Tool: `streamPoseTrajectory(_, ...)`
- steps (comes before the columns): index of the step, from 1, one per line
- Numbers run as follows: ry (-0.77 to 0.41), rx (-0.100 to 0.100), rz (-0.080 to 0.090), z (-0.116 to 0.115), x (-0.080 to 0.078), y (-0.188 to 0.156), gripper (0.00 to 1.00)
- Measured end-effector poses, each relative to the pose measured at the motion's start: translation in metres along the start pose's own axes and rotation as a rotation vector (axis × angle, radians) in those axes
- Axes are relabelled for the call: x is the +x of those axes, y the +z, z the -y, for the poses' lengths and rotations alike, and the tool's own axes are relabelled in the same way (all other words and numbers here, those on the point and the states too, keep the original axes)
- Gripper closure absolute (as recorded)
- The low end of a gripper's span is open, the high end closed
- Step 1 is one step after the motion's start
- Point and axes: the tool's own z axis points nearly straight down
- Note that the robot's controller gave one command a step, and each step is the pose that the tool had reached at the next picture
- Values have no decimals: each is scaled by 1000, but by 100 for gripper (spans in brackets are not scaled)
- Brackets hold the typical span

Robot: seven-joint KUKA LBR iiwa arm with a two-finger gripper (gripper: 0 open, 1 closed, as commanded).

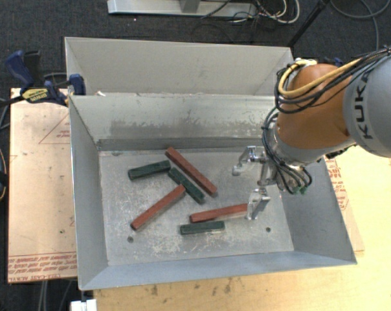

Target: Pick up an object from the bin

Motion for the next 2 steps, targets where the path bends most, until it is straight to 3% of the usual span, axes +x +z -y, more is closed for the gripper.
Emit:
streamPoseTrajectory(1, -2, -2, -8, -24, 7, 18, 0)
streamPoseTrajectory(2, -172, -1, -4, -13, 1, 43, 0)
